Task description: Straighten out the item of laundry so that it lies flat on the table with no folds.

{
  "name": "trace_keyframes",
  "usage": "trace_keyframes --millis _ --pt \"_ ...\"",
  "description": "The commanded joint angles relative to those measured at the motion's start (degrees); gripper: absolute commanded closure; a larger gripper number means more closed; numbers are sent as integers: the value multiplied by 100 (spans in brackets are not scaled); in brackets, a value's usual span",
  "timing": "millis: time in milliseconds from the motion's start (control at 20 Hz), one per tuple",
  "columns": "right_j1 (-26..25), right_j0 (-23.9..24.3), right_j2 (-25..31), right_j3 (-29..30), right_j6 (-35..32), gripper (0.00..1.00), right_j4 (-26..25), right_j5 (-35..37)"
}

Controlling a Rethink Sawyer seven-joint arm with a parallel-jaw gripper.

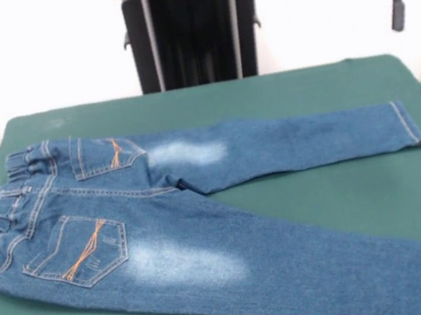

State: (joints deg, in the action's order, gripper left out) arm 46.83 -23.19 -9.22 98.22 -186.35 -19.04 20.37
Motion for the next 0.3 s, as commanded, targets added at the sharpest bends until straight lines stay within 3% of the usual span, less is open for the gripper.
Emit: trace_keyframes --millis 50,300 --pt "-24 12 614 560 685 0 -19 778" --pt "3 210 778 625 812 0 -19 700"
